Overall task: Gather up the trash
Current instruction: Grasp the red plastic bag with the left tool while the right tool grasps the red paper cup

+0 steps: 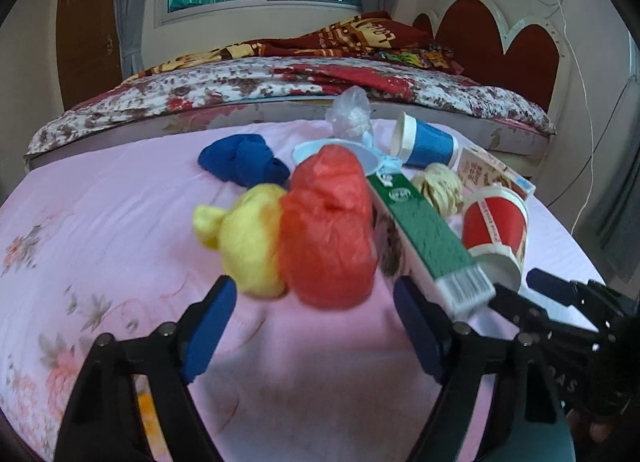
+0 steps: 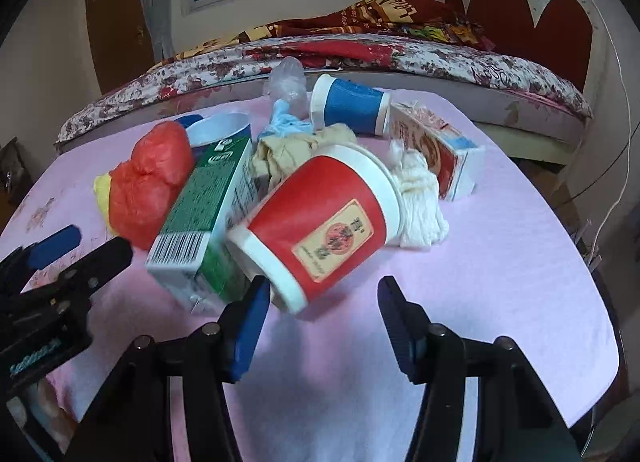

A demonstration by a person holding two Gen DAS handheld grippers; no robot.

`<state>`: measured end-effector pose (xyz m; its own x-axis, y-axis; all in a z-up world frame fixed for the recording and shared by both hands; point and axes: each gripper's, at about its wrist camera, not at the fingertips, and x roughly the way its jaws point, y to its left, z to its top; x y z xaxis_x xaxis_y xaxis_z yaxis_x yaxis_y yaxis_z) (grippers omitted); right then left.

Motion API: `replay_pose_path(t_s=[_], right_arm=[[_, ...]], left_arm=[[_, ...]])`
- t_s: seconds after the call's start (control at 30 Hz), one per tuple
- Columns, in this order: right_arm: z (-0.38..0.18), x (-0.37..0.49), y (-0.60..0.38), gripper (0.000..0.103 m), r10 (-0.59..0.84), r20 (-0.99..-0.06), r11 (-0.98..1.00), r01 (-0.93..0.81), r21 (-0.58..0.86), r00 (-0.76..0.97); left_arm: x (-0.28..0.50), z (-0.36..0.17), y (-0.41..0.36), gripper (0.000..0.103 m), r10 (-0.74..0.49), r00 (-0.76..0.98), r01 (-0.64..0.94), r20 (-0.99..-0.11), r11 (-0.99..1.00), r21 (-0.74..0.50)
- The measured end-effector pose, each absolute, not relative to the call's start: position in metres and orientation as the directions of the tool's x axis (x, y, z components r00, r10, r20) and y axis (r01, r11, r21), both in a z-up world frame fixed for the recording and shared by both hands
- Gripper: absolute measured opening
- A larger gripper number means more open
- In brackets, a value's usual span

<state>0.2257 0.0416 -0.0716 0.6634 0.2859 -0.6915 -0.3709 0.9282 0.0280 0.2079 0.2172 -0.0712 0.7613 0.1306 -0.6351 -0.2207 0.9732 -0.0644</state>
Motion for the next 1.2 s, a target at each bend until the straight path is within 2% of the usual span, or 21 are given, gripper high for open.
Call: replay_pose_path(t_s=[0.07,0.4,0.5,0.53,0.6,0.67,0.73,0.93,1.03,1.1,1.13,1.17,1.2], right_arm=[[-0.069,0.231,0.042,0.059,0.285,-0.688,0.929,-0.370,0.026,0.667],[-0.061,0.222,0.042,0.059,0.317,-0.653,0.925,-0.375,0.054,0.687],[-0.058,0.225,0.042,0.062,0.305,-0.650,0.931,-0.362,0.049,0.696],[-0.058,0.227,0.042,0.064,0.307,-0.652,0.931,-0.361,0.055,0.693],[-0.060,0.233,0.043,0.069,0.301,-0.664,0.933,-0.355,0.056,0.684],[-0.063,0.235,0.043,0.070,0.308,-0.670,0.929,-0.364,0.060,0.675],[-0.064,0.232,0.038,0.070,0.318,-0.668,0.930,-0.359,0.081,0.673],[-0.062,0.212,-0.004,0.070,0.234,-0.666,0.968,-0.235,0.089,0.708],[-0.047,0.200,-0.013,0.070,0.284,-0.623,0.958,-0.236,0.160,0.729],[-0.036,0.200,-0.005,0.070,0.308,-0.602,0.951,-0.258,0.171,0.737],[-0.031,0.203,0.002,0.070,0.304,-0.600,0.952,-0.264,0.157,0.740],[-0.030,0.207,0.008,0.070,0.296,-0.607,0.954,-0.263,0.146,0.738],[-0.031,0.216,0.016,0.070,0.287,-0.626,0.956,-0.262,0.135,0.725]], left_arm=[[0.216,-0.070,0.220,0.076,0.117,0.762,-0.218,-0.638,0.972,-0.083],[0.227,-0.076,0.227,0.076,0.131,0.752,-0.231,-0.646,0.970,-0.073],[0.232,-0.076,0.228,0.076,0.128,0.750,-0.229,-0.648,0.971,-0.072],[0.233,-0.076,0.227,0.074,0.127,0.749,-0.227,-0.650,0.971,-0.071],[0.234,-0.077,0.225,0.061,0.131,0.746,-0.221,-0.653,0.973,-0.058],[0.231,-0.076,0.223,0.036,0.120,0.751,-0.205,-0.649,0.977,-0.056],[0.228,-0.076,0.223,0.023,0.104,0.752,-0.191,-0.650,0.980,-0.063],[0.210,-0.075,0.226,0.019,0.088,0.759,-0.190,-0.646,0.978,-0.091],[0.202,-0.073,0.222,0.024,0.097,0.756,-0.194,-0.647,0.978,-0.081],[0.196,-0.071,0.223,0.034,0.119,0.752,-0.218,-0.649,0.973,-0.073],[0.195,-0.071,0.224,0.053,0.129,0.752,-0.228,-0.647,0.971,-0.071],[0.195,-0.070,0.226,0.076,0.154,0.752,-0.252,-0.641,0.966,-0.064],[0.195,-0.069,0.229,0.083,0.168,0.753,-0.266,-0.636,0.962,-0.062]])
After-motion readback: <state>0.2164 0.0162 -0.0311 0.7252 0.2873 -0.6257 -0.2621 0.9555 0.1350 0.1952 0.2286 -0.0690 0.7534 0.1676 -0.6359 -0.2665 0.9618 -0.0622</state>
